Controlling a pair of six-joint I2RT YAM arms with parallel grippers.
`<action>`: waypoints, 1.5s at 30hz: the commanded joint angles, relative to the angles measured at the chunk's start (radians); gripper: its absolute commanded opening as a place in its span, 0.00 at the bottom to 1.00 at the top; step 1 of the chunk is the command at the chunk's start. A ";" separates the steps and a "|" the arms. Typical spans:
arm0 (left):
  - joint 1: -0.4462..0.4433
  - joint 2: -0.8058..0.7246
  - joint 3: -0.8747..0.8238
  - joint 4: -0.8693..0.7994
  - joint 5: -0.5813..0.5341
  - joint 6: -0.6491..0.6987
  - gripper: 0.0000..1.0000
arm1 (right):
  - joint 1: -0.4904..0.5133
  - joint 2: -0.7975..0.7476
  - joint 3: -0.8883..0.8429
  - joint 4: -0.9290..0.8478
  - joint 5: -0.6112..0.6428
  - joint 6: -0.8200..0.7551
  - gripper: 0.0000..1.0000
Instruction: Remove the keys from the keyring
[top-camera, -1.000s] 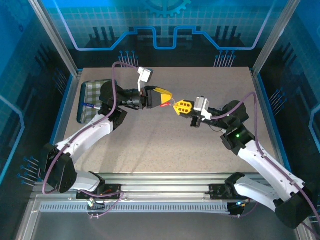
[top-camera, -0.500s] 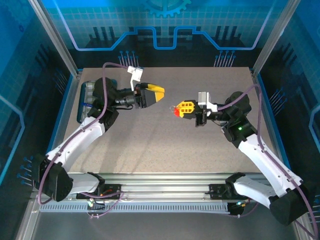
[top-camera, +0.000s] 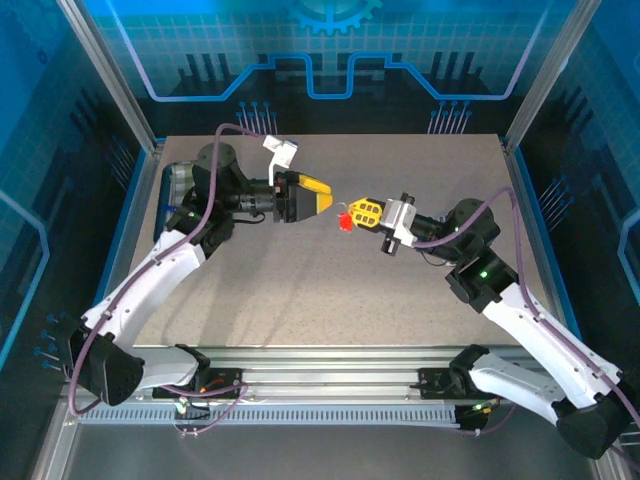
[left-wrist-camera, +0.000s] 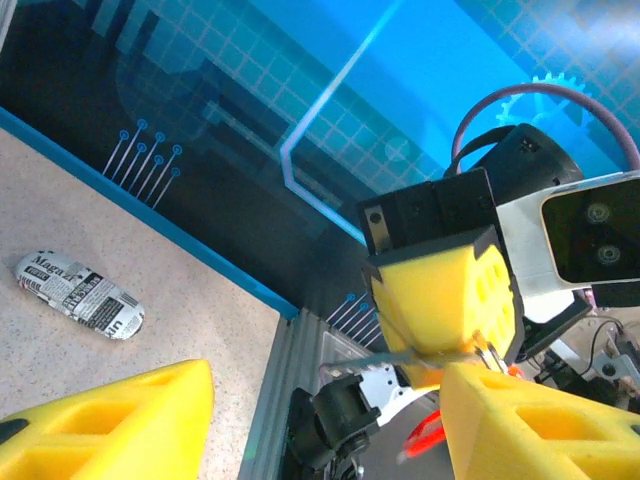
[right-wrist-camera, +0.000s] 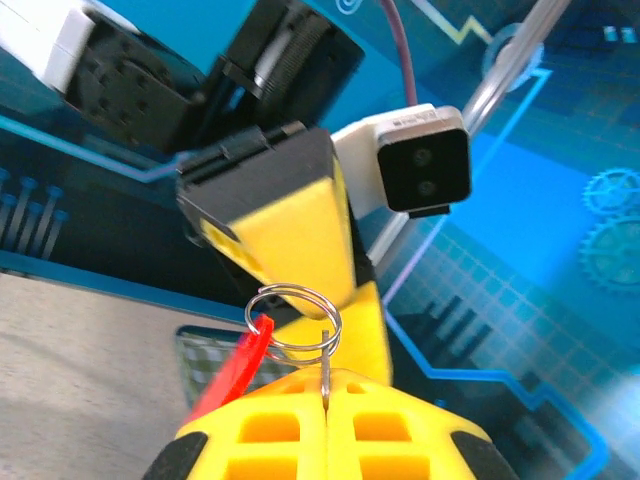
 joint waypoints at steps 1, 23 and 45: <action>-0.022 -0.005 0.063 -0.087 0.002 0.065 0.64 | 0.037 -0.007 -0.005 -0.013 0.160 -0.126 0.00; -0.052 0.032 0.103 -0.159 -0.023 0.117 0.54 | 0.092 -0.013 -0.004 -0.066 0.257 -0.231 0.00; -0.035 0.014 0.013 0.049 -0.060 -0.003 0.00 | 0.099 -0.061 -0.020 -0.102 0.151 -0.196 0.00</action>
